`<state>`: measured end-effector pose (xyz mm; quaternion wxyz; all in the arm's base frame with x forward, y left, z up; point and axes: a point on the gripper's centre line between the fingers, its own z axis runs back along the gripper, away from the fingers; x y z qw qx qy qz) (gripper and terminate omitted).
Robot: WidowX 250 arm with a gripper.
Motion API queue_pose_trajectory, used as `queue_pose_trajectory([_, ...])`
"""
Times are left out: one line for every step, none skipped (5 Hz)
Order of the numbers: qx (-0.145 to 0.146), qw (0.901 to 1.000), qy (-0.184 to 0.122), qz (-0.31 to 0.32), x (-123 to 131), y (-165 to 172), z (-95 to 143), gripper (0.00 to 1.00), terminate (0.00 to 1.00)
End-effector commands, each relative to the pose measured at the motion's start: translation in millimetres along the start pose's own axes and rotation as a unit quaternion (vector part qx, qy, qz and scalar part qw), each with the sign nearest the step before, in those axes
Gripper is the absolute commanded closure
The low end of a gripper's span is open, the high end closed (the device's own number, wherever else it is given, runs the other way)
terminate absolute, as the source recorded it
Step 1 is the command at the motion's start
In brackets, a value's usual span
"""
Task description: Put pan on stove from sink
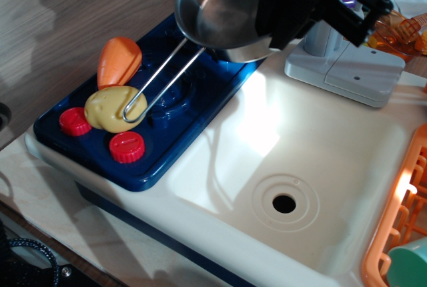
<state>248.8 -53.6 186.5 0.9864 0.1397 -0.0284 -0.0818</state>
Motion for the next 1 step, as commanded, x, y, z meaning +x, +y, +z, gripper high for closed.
queue_pose_trajectory([-0.012, 0.9999, -0.011, 0.003, 18.8, 21.4, 0.4, 1.0, 1.0])
